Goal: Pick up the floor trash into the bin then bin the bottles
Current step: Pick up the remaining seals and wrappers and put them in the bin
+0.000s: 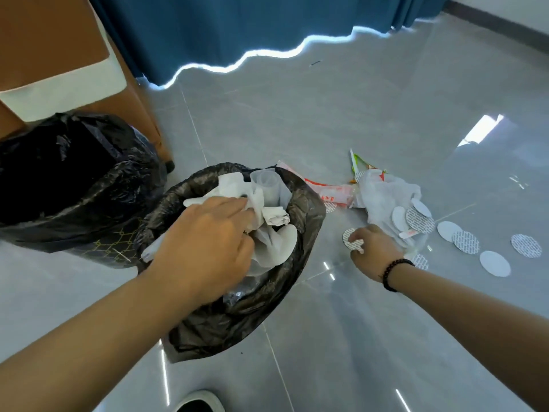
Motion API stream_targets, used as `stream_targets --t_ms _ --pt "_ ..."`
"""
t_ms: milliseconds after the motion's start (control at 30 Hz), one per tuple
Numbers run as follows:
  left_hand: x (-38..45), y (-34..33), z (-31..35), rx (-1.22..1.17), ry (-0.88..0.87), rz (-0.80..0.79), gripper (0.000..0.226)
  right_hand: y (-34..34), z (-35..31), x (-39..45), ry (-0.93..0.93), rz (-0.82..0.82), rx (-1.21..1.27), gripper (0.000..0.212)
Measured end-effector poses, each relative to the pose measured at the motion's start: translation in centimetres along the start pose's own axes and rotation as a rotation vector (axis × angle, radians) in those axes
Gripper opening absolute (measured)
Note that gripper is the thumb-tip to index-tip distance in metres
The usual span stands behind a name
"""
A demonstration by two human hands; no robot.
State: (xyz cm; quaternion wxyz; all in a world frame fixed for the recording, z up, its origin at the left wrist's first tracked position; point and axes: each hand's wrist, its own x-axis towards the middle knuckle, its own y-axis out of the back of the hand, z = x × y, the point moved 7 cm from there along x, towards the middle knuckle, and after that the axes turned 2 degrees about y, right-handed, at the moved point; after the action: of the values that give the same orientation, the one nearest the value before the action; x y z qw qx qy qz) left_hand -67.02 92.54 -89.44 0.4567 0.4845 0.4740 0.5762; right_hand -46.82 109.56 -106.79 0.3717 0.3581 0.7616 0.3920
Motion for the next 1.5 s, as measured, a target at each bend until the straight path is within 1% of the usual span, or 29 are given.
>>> stream_targets --t_ms 33,100,133,200,267,367,467,667,700,767,867,933,1000,1100,1167,1233,1267,1300,1400,1467,1500 --pt "-0.8 0.7 0.4 -0.058 0.033 0.057 0.047 -0.4 -0.3 0.9 0.042 -0.046 -0.09 0.038" --pt "-2.7 1.4 1.3 -0.119 0.054 0.1 0.048 -1.0 -0.8 2.9 0.084 -0.114 -0.264 0.048" --pt "-3.7 1.2 1.9 -0.116 0.025 0.092 0.051 -1.1 -1.0 3.9 0.079 -0.132 -0.325 0.052" --pt "-5.1 -0.1 2.7 -0.069 -0.078 0.021 0.057 -1.3 -1.2 6.0 0.039 -0.159 -0.393 0.059" --pt "-6.2 -1.9 2.5 -0.01 -0.165 -0.037 0.056 -1.6 -1.7 8.1 0.019 -0.175 -0.44 0.067" --pt "-7.1 -3.3 1.3 0.005 -0.213 -0.063 0.049 -1.8 -2.4 10.5 -0.006 -0.198 -0.398 0.075" --pt "-6.9 -3.6 -0.1 -0.012 -0.18 -0.075 0.048 -2.8 -2.7 11.7 -0.013 -0.224 -0.337 0.077" --pt "-5.5 -2.8 -2.1 -0.052 -0.135 -0.078 0.046 -3.4 -1.3 13.0 -0.084 -0.294 -0.326 0.11" --pt "-5.4 -2.7 -2.3 -0.051 -0.135 -0.07 0.045 -3.6 -1.2 12.9 -0.091 -0.301 -0.312 0.11" --pt "-5.3 -2.6 -2.4 -0.044 -0.131 -0.055 0.044 -4.3 -1.1 12.1 -0.089 -0.298 -0.232 0.101" --pt "-5.3 -2.8 -2.5 -0.112 -0.075 -0.041 0.043 -4.9 -1.1 9.8 -0.052 -0.201 -0.178 0.083" --pt "-5.2 -3.0 -2.8 -0.154 -0.037 -0.033 0.044 -5.7 -1.0 8.1 -0.044 -0.159 -0.179 0.08" --pt "-5.1 -3.3 -2.8 -0.151 -0.029 -0.028 0.045 -6.8 -0.8 5.8 -0.063 -0.151 -0.155 0.074" --pt "-5.0 -3.4 -3.2 -0.142 -0.018 -0.007 0.044 -8.4 -0.8 1.4 -0.018 -0.171 -0.251 0.065" --pt "-4.8 -3.4 -3.8 -0.137 -0.005 0.009 0.044 -9.2 -0.9 -2.0 0.003 -0.254 -0.36 0.068" --pt "-4.6 -3.5 -4.4 -0.15 0.008 0.016 0.043 -9.2 -1.2 -4.5 0.018 -0.297 -0.457 0.064" --pt "-4.5 -3.5 -4.6 -0.157 0.012 0.018 0.043 -8.8 -1.5 -5.0 0.027 -0.27 -0.482 0.06" --pt "-4.5 -3.5 -4.8 -0.166 0.015 0.021 0.043 -8.1 -2.1 -5.1 0.052 -0.207 -0.494 0.058" --pt "-4.6 -3.7 -5.0 -0.197 0.036 0.028 0.043 -6.0 -4.3 -3.4 0.16 0.017 -0.426 0.064" --pt "-4.6 -3.8 -5.0 -0.207 0.055 0.035 0.043 -5.5 -5.0 -1.3 0.136 0.061 -0.327 0.072" --pt "-4.6 -3.7 -5.0 -0.21 0.066 0.041 0.044 -5.5 -4.9 -0.2 0.088 0.051 -0.277 0.073"
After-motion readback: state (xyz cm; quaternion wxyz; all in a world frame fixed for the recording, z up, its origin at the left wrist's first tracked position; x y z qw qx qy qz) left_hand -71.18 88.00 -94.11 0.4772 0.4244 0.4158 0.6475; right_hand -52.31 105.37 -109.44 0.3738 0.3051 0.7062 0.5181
